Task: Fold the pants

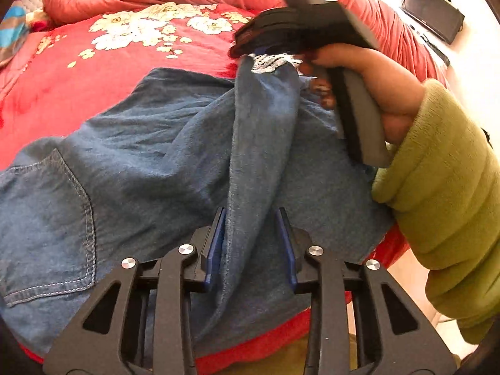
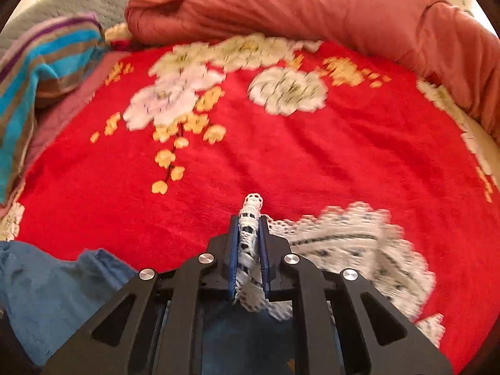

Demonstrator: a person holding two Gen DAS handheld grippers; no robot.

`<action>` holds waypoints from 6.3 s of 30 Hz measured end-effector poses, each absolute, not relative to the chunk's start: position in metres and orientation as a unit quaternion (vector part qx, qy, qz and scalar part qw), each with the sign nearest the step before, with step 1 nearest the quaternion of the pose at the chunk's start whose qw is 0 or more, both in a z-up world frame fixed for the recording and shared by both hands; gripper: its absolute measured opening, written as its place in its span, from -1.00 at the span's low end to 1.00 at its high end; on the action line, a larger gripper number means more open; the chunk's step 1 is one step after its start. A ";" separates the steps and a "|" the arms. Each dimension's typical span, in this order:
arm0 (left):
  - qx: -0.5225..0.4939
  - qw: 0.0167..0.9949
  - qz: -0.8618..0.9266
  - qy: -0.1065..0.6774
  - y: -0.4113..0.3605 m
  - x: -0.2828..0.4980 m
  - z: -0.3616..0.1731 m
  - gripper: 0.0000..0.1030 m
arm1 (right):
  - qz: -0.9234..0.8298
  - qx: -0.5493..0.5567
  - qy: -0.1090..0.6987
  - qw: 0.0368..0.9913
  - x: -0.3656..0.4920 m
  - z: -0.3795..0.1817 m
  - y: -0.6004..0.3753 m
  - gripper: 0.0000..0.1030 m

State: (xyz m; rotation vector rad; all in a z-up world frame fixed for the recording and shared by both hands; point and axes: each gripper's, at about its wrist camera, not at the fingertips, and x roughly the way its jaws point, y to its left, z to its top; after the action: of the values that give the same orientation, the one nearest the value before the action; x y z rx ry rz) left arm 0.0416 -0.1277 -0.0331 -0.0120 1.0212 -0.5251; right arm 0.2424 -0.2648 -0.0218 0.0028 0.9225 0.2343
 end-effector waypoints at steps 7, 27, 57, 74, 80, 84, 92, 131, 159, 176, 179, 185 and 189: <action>-0.021 0.842 -0.252 0.477 -0.122 0.038 -0.034 -0.53 | 0.119 0.060 0.414 0.901 0.191 0.014 -0.318 -0.82; 0.023 0.862 -0.258 0.435 -0.110 0.005 -0.008 -0.99 | 0.086 0.161 0.423 0.888 0.017 0.033 -0.422 -0.82; -0.012 0.887 -0.186 0.423 -0.041 -0.022 0.017 0.25 | 0.066 0.120 0.429 0.893 0.004 0.015 -0.413 -0.22; -0.067 0.904 0.051 0.420 0.069 0.008 -0.003 -0.28 | 0.090 0.078 0.484 0.867 0.017 -0.022 -0.386 -0.11; -0.079 0.896 0.051 0.433 0.080 0.005 -0.009 -0.06 | 0.094 0.065 0.490 0.864 0.017 -0.027 -0.383 -0.09; -0.014 0.926 0.100 0.363 0.068 -0.011 0.035 0.05 | 0.105 0.072 0.468 0.875 0.016 -0.010 -0.385 0.06; 0.013 0.935 -0.047 0.351 -0.010 0.011 0.061 0.17 | 0.083 0.060 0.413 0.905 0.072 0.023 -0.405 0.09; 0.015 0.898 -0.095 0.430 -0.055 0.051 -0.004 0.35 | 0.079 0.010 0.375 0.924 0.089 0.017 -0.404 0.06; 0.053 0.891 -0.106 0.438 -0.068 0.050 -0.007 0.62 | 0.141 -0.022 0.417 0.897 0.032 -0.002 -0.349 0.18; 0.065 0.871 -0.112 0.474 -0.084 0.017 -0.034 0.75 | 0.122 0.059 0.440 0.888 -0.004 -0.010 -0.375 0.38; 0.046 0.881 -0.114 0.456 -0.082 0.011 -0.020 0.79 | 0.111 0.074 0.426 0.895 -0.010 0.004 -0.386 0.47; 0.045 0.889 -0.131 0.436 -0.096 0.009 0.005 0.81 | 0.085 0.075 0.414 0.903 -0.018 0.015 -0.403 0.47; 0.052 0.891 -0.147 0.427 -0.112 0.014 0.018 0.81 | 0.078 0.080 0.409 0.905 -0.022 0.014 -0.411 0.47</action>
State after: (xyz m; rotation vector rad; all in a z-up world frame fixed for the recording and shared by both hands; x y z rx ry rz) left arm 0.0144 -0.1120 0.0177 0.1080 0.8866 -0.3054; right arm -0.0222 -0.4115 0.0140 0.1650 0.8457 0.1609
